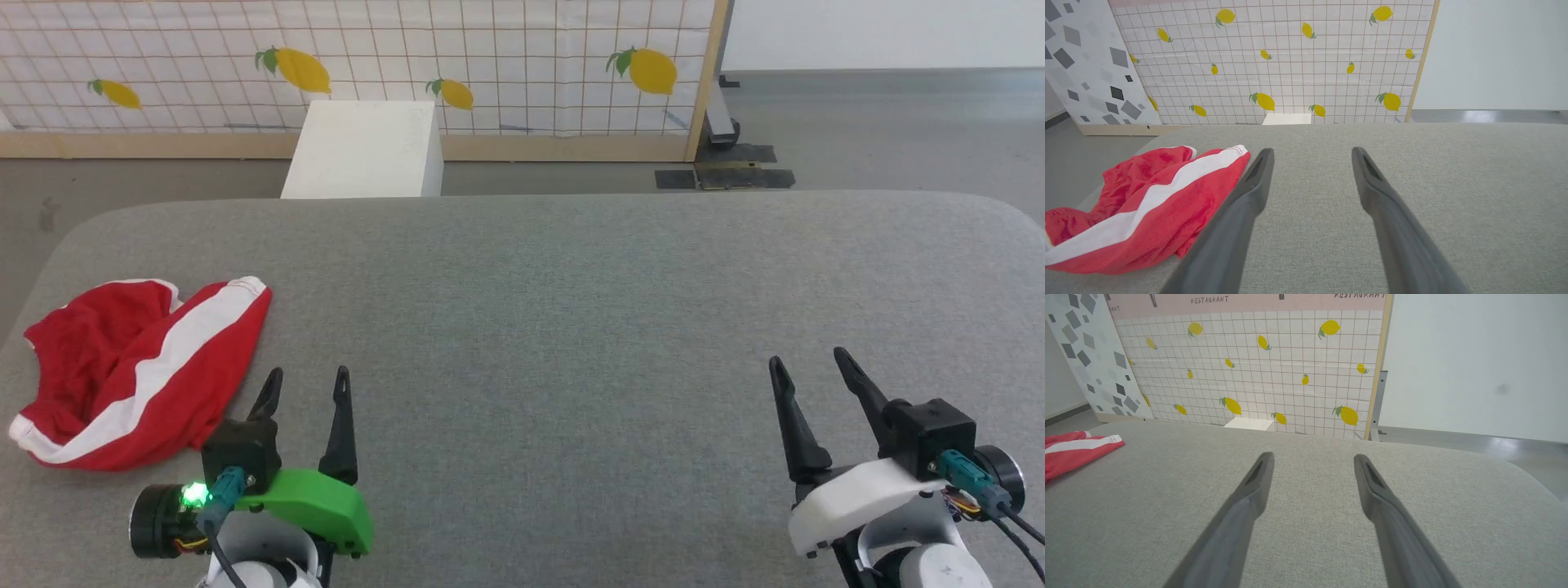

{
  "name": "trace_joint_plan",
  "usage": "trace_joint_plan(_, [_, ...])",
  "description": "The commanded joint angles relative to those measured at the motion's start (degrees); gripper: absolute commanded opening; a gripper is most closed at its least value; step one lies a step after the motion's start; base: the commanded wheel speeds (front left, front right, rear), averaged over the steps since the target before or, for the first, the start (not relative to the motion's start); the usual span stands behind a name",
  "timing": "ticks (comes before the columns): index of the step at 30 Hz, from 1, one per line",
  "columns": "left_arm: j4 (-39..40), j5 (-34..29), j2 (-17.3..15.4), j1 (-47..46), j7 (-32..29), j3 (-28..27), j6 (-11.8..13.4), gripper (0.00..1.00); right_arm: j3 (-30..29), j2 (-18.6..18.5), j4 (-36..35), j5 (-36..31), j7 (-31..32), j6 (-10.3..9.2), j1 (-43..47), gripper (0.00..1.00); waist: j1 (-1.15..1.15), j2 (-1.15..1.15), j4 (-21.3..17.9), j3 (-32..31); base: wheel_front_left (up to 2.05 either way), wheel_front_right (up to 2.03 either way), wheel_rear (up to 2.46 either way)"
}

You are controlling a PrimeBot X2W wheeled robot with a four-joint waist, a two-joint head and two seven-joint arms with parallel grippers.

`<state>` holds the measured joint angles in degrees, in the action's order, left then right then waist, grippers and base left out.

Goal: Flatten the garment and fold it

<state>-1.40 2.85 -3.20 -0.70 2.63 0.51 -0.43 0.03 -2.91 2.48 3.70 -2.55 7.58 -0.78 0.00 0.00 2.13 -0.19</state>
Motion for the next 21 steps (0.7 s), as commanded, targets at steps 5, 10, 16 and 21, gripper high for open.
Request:
trace_joint_plan(5, [-0.4,1.2,0.1,1.1,1.1,-0.5,0.1,1.0,0.3,0.0,0.8,1.2,-1.1,-0.02,1.3,1.0,0.0,0.0,1.6,-0.2,0.0,0.0,0.0])
trace_joint_plan(10, [-0.6,1.8,0.1,1.3,1.7,-0.8,0.1,1.0,0.5,0.0,1.3,1.9,-1.7,-0.02,1.5,1.0,0.0,0.0,3.2,-0.3,0.0,0.0,0.0])
trace_joint_plan(16, [-1.0,2.4,0.1,1.6,2.4,-1.0,0.0,1.0,0.7,0.0,1.9,2.7,-2.4,-0.03,1.7,1.0,0.0,0.0,5.2,-0.4,0.0,0.0,0.0])
trace_joint_plan(21, [-1.2,2.9,0.1,1.9,3.0,-1.2,0.0,1.0,1.1,0.0,2.3,3.7,-3.0,-0.03,2.0,1.0,0.0,0.0,7.1,-0.5,0.0,0.0,0.0])
